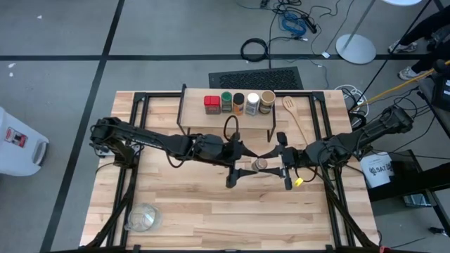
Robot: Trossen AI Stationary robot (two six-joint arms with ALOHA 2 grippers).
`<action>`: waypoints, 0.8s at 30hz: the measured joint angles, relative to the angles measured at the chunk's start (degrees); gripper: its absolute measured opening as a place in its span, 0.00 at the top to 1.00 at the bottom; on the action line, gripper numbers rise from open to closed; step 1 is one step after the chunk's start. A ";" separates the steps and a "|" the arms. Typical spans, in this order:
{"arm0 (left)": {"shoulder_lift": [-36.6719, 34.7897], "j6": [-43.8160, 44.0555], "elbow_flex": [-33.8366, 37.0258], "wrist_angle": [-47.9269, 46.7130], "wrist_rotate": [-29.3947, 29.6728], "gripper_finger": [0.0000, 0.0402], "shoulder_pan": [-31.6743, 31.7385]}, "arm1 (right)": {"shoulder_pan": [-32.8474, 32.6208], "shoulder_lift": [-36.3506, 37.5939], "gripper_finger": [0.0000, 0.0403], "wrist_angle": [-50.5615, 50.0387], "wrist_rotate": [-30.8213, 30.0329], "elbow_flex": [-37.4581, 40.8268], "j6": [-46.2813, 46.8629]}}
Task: Shelf spices
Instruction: Put the brown seasoning bottle on the shelf
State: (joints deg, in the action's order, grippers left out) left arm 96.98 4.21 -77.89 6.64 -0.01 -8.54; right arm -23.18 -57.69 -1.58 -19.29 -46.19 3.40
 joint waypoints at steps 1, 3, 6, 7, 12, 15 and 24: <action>0.14 0.00 0.00 0.23 -0.10 0.28 0.00 | 0.00 0.00 0.61 0.01 0.00 0.00 0.00; 0.27 0.00 0.02 -0.02 -0.19 0.28 0.00 | 0.00 0.00 0.61 0.02 0.00 0.00 0.00; 0.27 0.00 0.02 0.24 -0.20 0.28 0.00 | 0.00 0.00 0.61 0.06 0.00 0.00 0.00; 0.27 0.00 0.02 0.23 -0.20 0.28 0.00 | 0.00 0.00 0.61 0.04 0.00 0.00 0.00; 0.60 0.02 0.02 0.72 -0.24 0.28 0.00 | 0.00 0.00 0.61 0.04 -0.01 0.00 0.00; 1.65 0.02 0.07 2.17 -0.26 0.28 0.00 | 0.00 0.00 0.61 0.01 -0.02 0.00 0.00; 2.28 -0.15 0.07 4.19 1.17 0.28 0.04 | 0.02 0.00 0.61 0.01 -0.04 0.00 0.00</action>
State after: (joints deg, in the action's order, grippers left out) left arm 99.26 4.05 -77.82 10.83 1.16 -8.49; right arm -23.16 -57.69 -1.56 -19.33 -46.19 3.40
